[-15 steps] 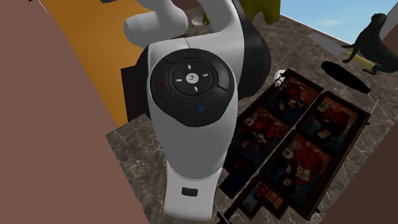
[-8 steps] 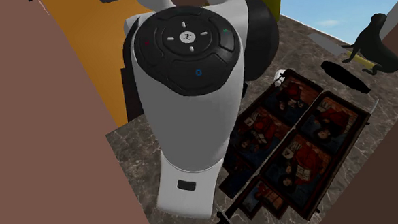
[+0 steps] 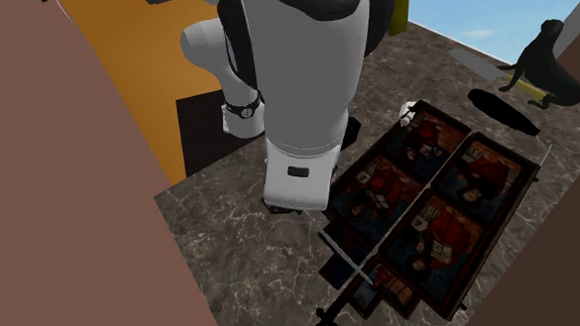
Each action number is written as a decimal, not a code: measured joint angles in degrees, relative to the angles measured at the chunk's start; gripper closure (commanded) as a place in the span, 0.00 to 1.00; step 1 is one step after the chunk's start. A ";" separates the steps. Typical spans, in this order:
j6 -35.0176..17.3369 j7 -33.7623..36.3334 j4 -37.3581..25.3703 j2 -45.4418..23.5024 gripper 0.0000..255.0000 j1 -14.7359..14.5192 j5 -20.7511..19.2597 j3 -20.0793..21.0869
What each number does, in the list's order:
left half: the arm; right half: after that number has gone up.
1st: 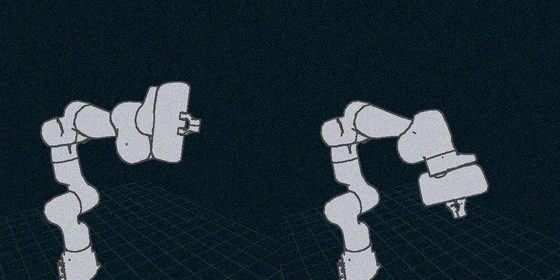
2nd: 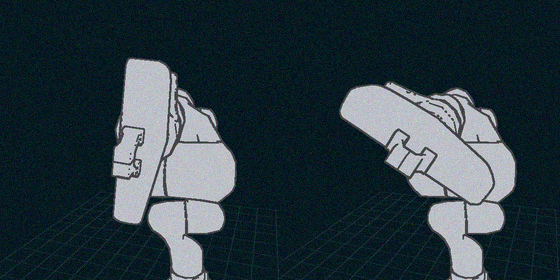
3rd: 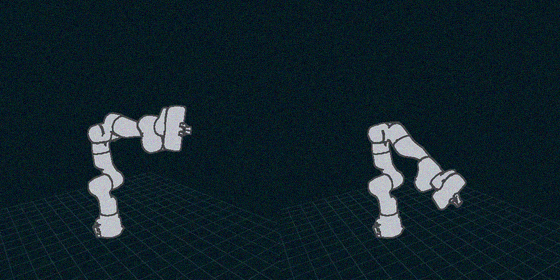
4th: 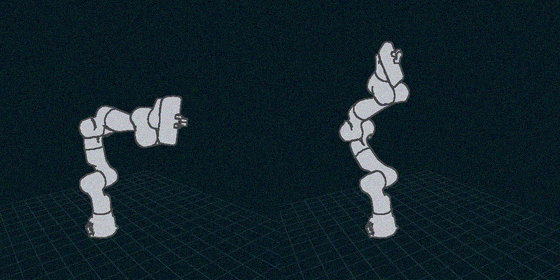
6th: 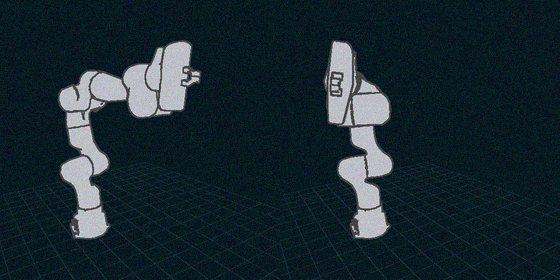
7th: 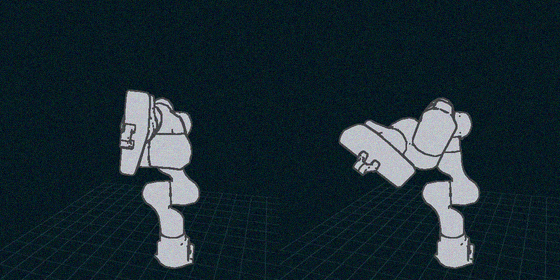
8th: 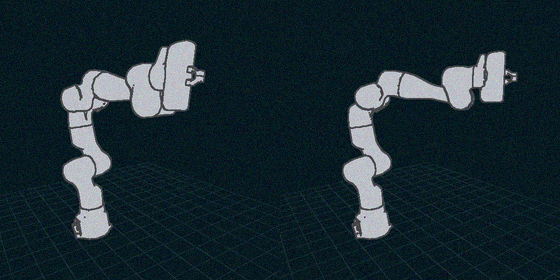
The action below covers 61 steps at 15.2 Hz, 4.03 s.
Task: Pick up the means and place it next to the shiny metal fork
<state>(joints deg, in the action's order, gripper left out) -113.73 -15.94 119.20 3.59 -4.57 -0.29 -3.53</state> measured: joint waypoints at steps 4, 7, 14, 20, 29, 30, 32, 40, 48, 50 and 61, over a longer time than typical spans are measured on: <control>-0.61 3.20 7.93 7.33 1.00 -1.40 -0.01 1.79; -0.57 5.73 13.30 12.76 1.00 -2.53 0.43 3.40; 0.75 12.60 24.80 25.67 1.00 -6.22 3.30 8.40; 3.44 18.49 31.40 35.22 1.00 -10.34 7.29 13.03; 9.11 29.73 37.25 47.59 1.00 -19.04 16.05 22.00; 9.45 31.36 36.91 47.75 1.00 -20.04 17.25 23.44; 11.25 34.18 36.84 49.83 1.00 -22.10 19.27 25.42; 12.62 45.09 36.44 52.60 1.00 -29.14 28.15 35.28; 6.37 45.05 41.00 50.90 1.00 -30.09 31.43 38.85; 4.86 45.00 41.98 50.38 1.00 -30.32 32.22 39.69; -3.09 44.29 46.27 46.61 1.00 -30.90 36.01 43.81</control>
<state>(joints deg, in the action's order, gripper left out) -116.81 28.35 165.46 50.20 -35.48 35.72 40.27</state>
